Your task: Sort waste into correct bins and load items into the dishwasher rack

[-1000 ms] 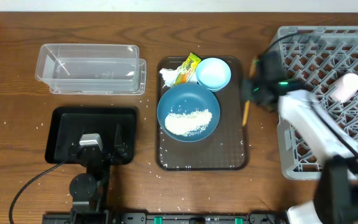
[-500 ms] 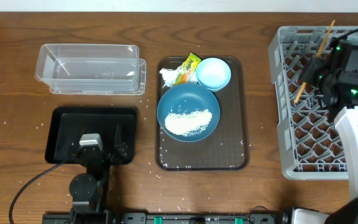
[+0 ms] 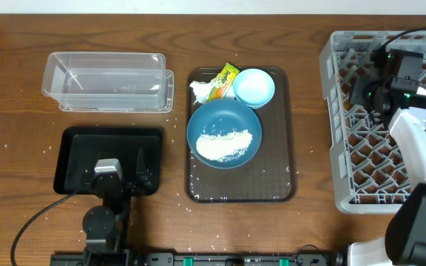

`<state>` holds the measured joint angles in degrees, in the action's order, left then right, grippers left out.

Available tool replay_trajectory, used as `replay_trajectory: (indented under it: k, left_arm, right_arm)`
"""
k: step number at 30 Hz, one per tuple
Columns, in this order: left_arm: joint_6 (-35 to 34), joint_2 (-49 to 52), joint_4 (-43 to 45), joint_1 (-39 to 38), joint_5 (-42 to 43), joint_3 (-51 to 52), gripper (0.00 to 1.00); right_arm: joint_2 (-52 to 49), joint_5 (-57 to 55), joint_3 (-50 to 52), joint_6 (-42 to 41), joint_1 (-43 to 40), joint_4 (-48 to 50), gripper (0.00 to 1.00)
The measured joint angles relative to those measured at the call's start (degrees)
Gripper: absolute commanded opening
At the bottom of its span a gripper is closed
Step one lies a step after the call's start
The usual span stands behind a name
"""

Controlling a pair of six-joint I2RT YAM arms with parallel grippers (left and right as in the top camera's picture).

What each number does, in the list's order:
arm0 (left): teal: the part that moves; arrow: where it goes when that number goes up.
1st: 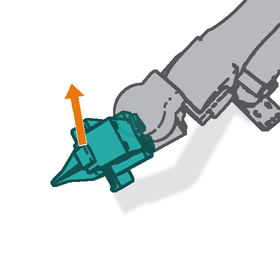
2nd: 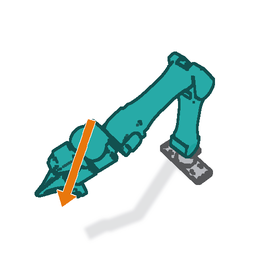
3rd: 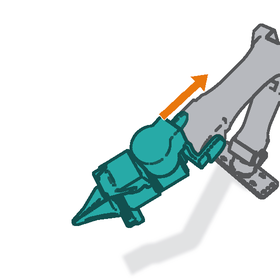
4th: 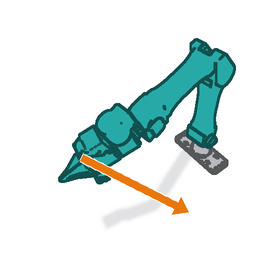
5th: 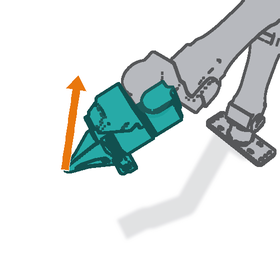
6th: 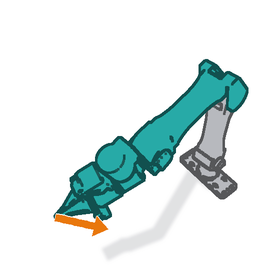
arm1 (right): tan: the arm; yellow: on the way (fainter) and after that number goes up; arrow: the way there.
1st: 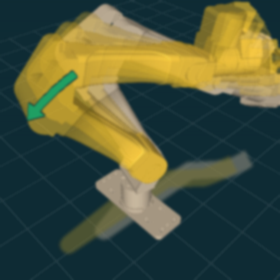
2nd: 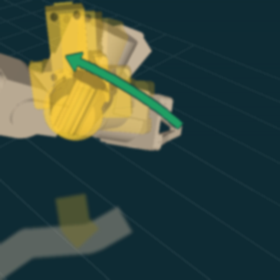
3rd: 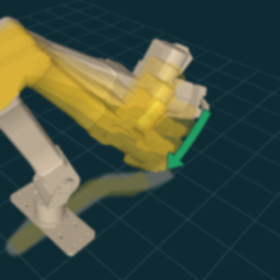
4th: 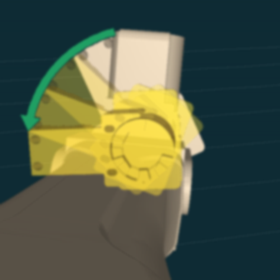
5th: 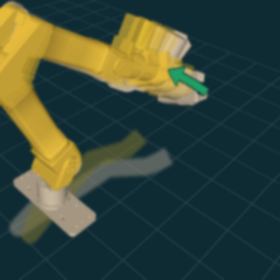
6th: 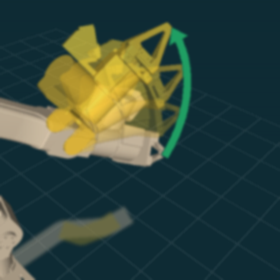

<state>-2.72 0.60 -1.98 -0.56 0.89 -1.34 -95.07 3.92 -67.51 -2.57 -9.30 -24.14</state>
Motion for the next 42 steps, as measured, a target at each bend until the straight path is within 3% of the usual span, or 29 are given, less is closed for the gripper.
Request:
replay_trajectory:
  k: [4,13,17,19,34,42]
  left_arm:
    - [0.0,0.0,0.0,0.0,0.0,0.0,0.98]
    - [0.0,0.0,0.0,0.0,0.0,0.0,0.98]
    - [0.0,0.0,0.0,0.0,0.0,0.0,0.98]
    - [0.0,0.0,0.0,0.0,0.0,0.0,0.98]
    - [0.0,0.0,0.0,0.0,0.0,0.0,0.98]
    - [0.0,0.0,0.0,0.0,0.0,0.0,0.98]
  right_arm:
    - [-0.5,1.1,0.0,0.8,0.0,-0.5,0.42]
    - [-0.5,13.7,0.0,1.0,0.1,-2.2,0.58]
    - [-0.5,20.4,0.0,0.5,1.6,-2.8,0.89]
    - [-0.5,22.5,0.0,0.2,3.6,-3.4,0.99]
    - [-0.5,25.6,0.0,-4.6,25.7,-2.9,0.99]
    - [-0.5,22.8,0.0,-7.6,30.8,-0.1,0.99]
